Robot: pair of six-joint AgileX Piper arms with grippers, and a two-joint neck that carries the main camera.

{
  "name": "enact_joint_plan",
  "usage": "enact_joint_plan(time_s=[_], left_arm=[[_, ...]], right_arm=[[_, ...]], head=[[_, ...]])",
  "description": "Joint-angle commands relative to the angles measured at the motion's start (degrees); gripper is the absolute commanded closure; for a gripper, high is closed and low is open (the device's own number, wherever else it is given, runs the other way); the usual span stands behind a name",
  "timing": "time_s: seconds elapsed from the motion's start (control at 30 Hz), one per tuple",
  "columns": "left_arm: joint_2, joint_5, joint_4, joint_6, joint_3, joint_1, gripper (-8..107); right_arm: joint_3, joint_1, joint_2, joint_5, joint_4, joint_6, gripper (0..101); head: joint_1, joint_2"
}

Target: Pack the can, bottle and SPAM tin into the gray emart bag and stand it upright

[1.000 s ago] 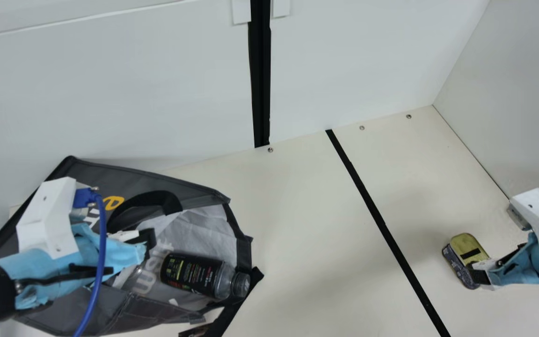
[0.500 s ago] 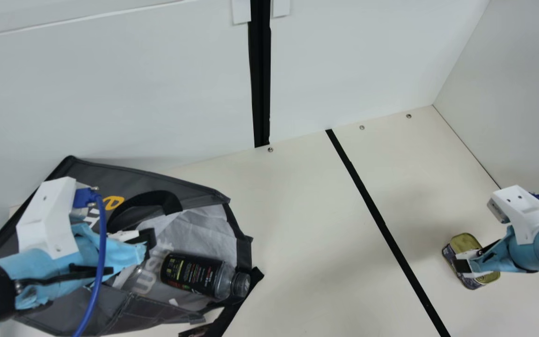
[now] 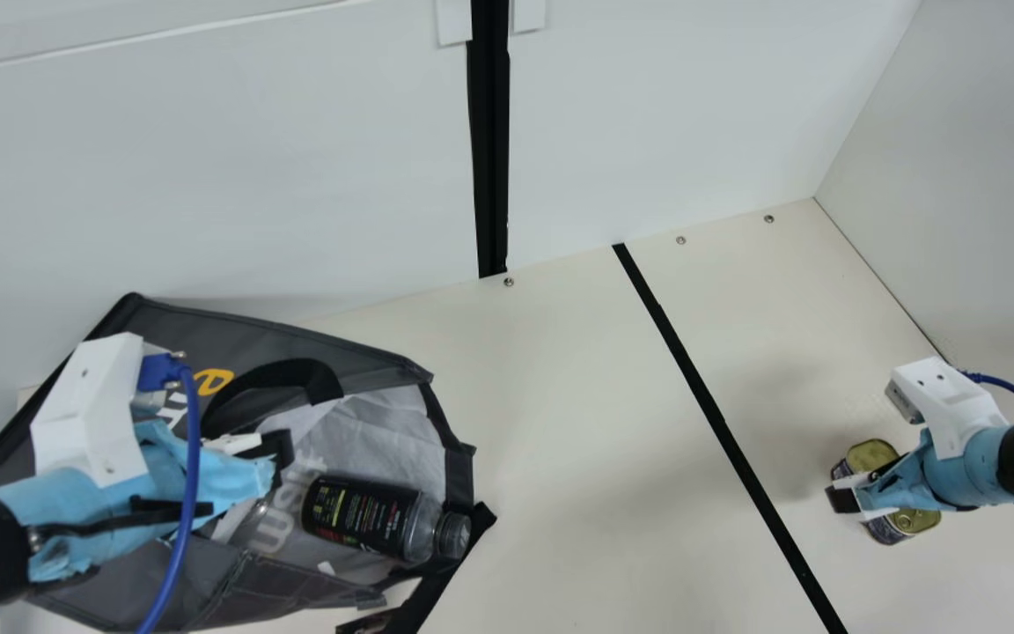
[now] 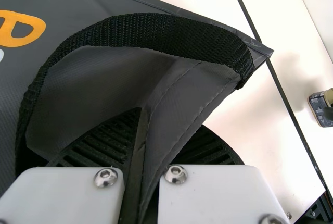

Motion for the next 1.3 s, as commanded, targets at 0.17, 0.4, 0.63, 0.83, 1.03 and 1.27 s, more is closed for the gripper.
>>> enact_joint_plan(time_s=[0.17,0.4,0.63,0.83,1.03,1.27], left_arm=[[0.0,0.0,0.0,0.0,0.0,0.0,107],[0.0,0.0,0.0,0.0,0.0,0.0,107],[0.0,0.0,0.0,0.0,0.0,0.0,107],[0.0,0.0,0.0,0.0,0.0,0.0,107],[0.0,0.0,0.0,0.0,0.0,0.0,107],[0.0,0.0,0.0,0.0,0.0,0.0,107]], right_arm=[[1.23,0.61,1.5,-2.26,-0.94,-0.49,6],[2.07,0.97,2.48,-3.75,-1.45,-0.64,40],[2.61,1.16,2.3,-4.09,-1.02,-1.27,87],[2.16,0.87,0.83,-2.8,0.35,-3.06,101],[1.8,1.17,-1.33,-1.26,1.74,-4.81,101],[1.65,2.86,-4.88,1.04,2.46,-5.03,101]], head=[[-1.3,-0.14],[-1.3,-0.14],[-1.3,-0.14],[-1.3,-0.14],[-1.3,-0.14],[-1.3,-0.14]])
